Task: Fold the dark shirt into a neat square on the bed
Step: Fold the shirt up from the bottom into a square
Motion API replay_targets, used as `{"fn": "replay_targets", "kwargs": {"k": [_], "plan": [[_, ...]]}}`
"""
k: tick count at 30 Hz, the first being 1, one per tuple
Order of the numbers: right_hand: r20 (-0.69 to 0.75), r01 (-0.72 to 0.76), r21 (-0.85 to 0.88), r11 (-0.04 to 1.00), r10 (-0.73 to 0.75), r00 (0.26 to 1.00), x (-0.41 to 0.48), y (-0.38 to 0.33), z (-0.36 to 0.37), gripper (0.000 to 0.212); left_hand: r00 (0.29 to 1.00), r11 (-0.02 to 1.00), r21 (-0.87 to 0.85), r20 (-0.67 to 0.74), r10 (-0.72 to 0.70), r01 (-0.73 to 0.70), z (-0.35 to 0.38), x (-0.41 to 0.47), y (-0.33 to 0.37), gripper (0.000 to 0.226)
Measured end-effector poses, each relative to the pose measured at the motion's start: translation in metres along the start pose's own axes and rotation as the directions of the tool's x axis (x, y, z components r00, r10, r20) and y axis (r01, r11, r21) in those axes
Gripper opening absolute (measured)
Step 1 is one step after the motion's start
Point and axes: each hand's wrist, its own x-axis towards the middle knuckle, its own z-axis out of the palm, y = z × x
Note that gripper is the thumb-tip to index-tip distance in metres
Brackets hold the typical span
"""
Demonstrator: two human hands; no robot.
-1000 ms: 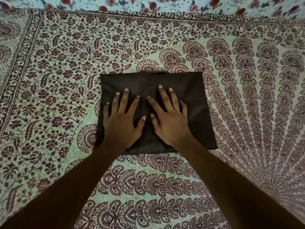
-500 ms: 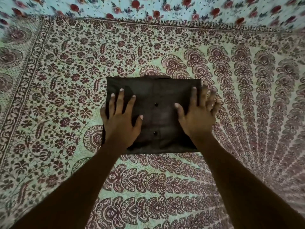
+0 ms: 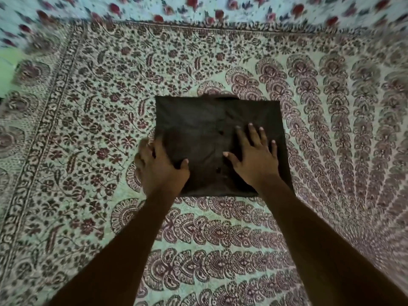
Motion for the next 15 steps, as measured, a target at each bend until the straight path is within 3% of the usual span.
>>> {"fn": "replay_targets", "kwargs": {"k": [3,6,8,11,13,15], "plan": [[-0.172,0.03,-0.001,1.0,-0.03,0.985,-0.004,-0.006,-0.01,0.051,0.962,0.961,-0.028,0.003,-0.274,0.274,-0.007,-0.022,-0.001,0.095],[-0.32,0.278,0.024,0.96,-0.256,0.912,-0.008,-0.026,-0.007,0.028,0.954,0.918,-0.259,0.082,-0.289,0.3,-0.011,-0.023,-0.007,0.06],[-0.262,0.341,0.262,0.903,-0.274,0.925,-0.01,-0.047,-0.013,0.03,0.985,0.942,-0.291,0.008,-0.172,0.167,-0.021,-0.026,-0.001,0.03],[-0.014,0.105,0.619,0.779,-0.122,0.992,-0.012,-0.083,-0.044,0.056,0.991,0.977,-0.191,-0.106,0.077,-0.096,-0.034,-0.044,0.021,0.009],[0.125,-0.02,0.653,0.757,-0.081,0.989,-0.007,-0.103,-0.068,0.069,0.969,0.949,-0.198,-0.082,0.235,-0.247,-0.037,-0.06,0.035,0.011],[0.17,-0.023,0.581,0.814,-0.093,0.981,0.0,-0.115,-0.089,0.071,0.907,0.877,-0.236,-0.071,0.415,-0.419,-0.035,-0.074,0.044,0.023]]}}
